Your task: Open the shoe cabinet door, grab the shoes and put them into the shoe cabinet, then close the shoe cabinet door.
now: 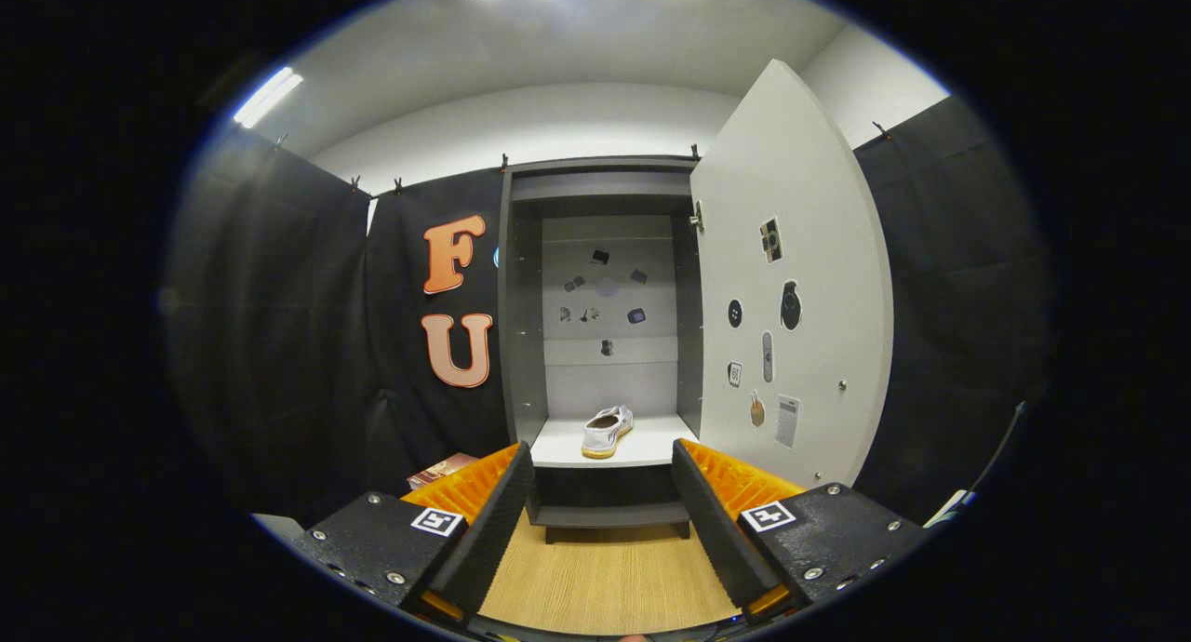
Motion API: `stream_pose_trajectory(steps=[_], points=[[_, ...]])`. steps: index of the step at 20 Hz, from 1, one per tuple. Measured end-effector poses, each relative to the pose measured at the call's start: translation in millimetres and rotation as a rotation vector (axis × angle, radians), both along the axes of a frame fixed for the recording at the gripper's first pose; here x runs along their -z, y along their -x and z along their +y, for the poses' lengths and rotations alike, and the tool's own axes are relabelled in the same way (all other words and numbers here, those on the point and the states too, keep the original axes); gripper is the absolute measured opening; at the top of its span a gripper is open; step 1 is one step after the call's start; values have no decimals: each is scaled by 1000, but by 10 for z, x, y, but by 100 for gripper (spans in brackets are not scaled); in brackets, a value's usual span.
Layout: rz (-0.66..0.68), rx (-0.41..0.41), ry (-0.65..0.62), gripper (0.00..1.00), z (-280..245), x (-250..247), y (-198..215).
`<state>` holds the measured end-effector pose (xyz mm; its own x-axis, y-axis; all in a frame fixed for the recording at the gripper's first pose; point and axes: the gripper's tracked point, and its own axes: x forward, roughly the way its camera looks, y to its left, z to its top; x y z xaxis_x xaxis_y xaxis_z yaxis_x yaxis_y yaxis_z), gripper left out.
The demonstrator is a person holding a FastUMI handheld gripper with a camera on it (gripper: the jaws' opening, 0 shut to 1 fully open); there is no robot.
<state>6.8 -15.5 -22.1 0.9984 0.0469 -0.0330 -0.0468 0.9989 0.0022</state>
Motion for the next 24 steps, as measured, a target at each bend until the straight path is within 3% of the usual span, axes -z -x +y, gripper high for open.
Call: stream_pose_trajectory(steps=[14,19,24], points=[[6,207,-28,93,-1789,-30,342],[1,210,-39,93,-2259,-18,243],[9,156,-45,93,-2477,52,-48]])
